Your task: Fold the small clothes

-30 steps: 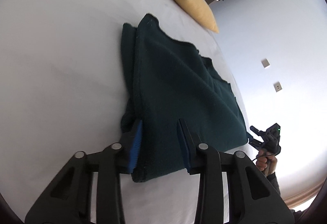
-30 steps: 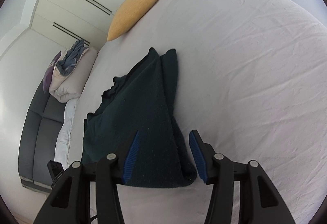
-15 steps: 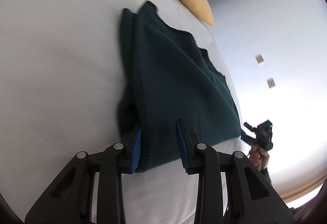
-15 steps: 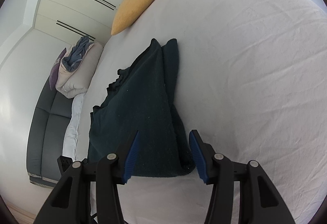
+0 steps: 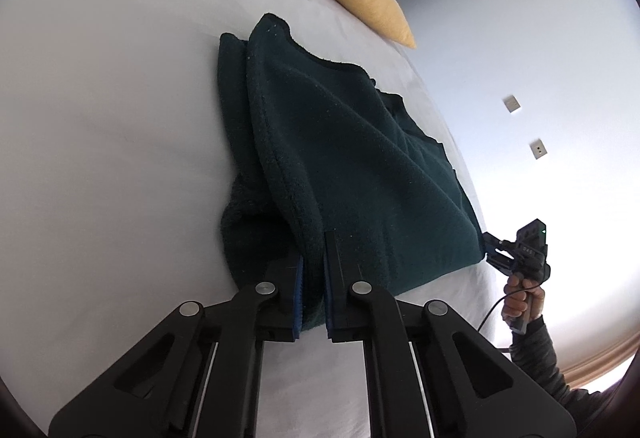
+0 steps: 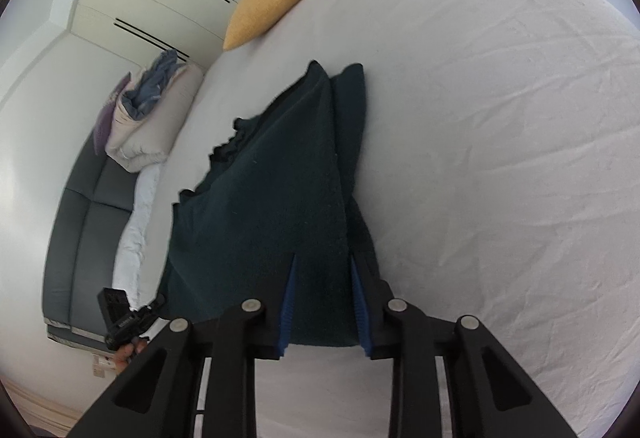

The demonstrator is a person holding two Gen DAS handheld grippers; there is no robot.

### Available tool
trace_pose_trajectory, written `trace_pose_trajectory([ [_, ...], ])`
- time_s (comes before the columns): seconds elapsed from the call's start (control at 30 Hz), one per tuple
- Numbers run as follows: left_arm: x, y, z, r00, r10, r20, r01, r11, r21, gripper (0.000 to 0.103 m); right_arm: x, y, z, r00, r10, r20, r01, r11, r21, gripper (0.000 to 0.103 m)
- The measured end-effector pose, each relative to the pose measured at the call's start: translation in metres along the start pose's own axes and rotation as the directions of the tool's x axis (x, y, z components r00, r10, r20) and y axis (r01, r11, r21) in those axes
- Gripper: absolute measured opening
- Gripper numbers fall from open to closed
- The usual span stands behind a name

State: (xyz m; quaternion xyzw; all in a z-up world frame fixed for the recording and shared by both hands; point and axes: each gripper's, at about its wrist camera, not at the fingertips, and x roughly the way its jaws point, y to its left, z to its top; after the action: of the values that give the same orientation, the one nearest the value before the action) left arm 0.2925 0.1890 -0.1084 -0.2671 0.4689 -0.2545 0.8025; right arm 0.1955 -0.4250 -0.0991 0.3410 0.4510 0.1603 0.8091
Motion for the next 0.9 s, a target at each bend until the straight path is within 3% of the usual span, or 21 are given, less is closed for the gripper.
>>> trace_pose_trajectory([
  [0.07,0.001,0.0,-0.003,1.0,0.014,-0.004,-0.014,1.0,0.013,0.006,-0.001,0.0,-0.001,1.0,0.008,0.007,-0.008,1.0,0.0,0.03],
  [0.13,0.001,0.001,-0.006,1.0,0.019,-0.003,-0.019,1.0,0.012,0.006,0.006,0.001,-0.002,0.999,-0.045,-0.019,0.045,0.999,-0.021,0.026],
  [0.17,0.0,0.002,-0.007,1.0,0.019,0.0,-0.019,1.0,0.007,0.006,0.007,0.001,-0.002,0.998,-0.059,-0.023,0.058,0.998,-0.026,0.014],
  [0.2,-0.001,0.003,-0.009,1.0,0.017,0.007,-0.017,1.0,0.001,0.005,0.008,0.001,-0.002,0.997,-0.078,-0.023,0.077,0.997,-0.028,0.01],
  [0.53,-0.013,0.019,-0.043,0.999,0.038,0.032,-0.037,0.998,-0.041,0.005,-0.002,-0.012,-0.021,0.993,-0.111,0.036,0.11,0.994,0.027,0.006],
  [0.7,-0.011,0.023,-0.039,0.998,0.047,0.031,-0.046,0.998,-0.046,0.005,0.002,-0.023,-0.026,0.994,-0.093,0.053,0.089,0.993,0.077,0.006],
  [0.9,-0.013,0.035,-0.038,0.999,0.007,0.042,-0.004,0.997,-0.075,0.005,0.001,-0.026,-0.032,0.996,-0.077,0.055,0.071,0.993,0.094,0.005],
])
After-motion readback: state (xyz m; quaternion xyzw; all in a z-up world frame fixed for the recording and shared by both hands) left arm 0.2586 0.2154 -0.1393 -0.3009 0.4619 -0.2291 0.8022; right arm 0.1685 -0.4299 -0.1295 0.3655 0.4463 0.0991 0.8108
